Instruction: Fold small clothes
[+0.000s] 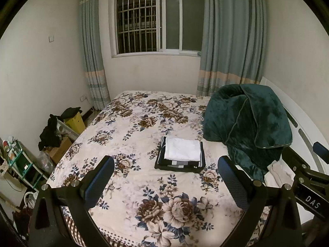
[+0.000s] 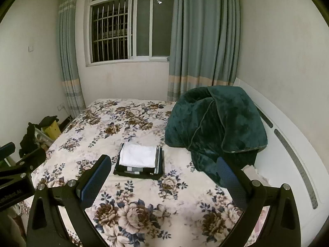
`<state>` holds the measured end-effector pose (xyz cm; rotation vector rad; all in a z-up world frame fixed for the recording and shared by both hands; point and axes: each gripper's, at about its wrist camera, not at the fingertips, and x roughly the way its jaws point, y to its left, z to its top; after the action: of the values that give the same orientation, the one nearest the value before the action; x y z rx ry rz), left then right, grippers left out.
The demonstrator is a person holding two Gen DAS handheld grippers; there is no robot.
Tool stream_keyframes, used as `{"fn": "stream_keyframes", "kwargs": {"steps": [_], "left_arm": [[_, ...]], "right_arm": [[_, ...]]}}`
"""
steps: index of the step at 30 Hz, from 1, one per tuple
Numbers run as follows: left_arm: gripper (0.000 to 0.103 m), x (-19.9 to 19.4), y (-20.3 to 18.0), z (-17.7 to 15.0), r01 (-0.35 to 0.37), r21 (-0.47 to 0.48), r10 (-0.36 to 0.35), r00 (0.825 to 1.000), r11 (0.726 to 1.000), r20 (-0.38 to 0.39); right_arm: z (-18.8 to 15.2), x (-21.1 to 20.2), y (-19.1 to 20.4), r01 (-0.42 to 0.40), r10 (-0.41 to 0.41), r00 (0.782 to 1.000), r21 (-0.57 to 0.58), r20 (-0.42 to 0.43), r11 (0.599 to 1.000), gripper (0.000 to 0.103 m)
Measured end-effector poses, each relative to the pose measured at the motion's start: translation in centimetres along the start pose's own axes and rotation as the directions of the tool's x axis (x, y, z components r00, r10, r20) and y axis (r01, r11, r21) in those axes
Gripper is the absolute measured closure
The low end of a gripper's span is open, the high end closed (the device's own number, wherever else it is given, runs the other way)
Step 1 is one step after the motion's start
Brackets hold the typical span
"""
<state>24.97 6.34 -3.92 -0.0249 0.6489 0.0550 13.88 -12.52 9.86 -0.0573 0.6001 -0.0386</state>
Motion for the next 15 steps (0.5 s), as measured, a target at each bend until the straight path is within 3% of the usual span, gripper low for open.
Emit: {"fn": "stream_keyframes", "kwargs": {"steps": [15], "left_arm": [[0.0, -0.1, 0.21, 0.06, 0.001, 0.003, -0.001, 1.0, 1.0, 0.002]], "right_arm": [[-0.32, -0.19, 0.21, 0.007, -0.007, 1.0, -0.003, -0.001, 1.0, 0.0]]}}
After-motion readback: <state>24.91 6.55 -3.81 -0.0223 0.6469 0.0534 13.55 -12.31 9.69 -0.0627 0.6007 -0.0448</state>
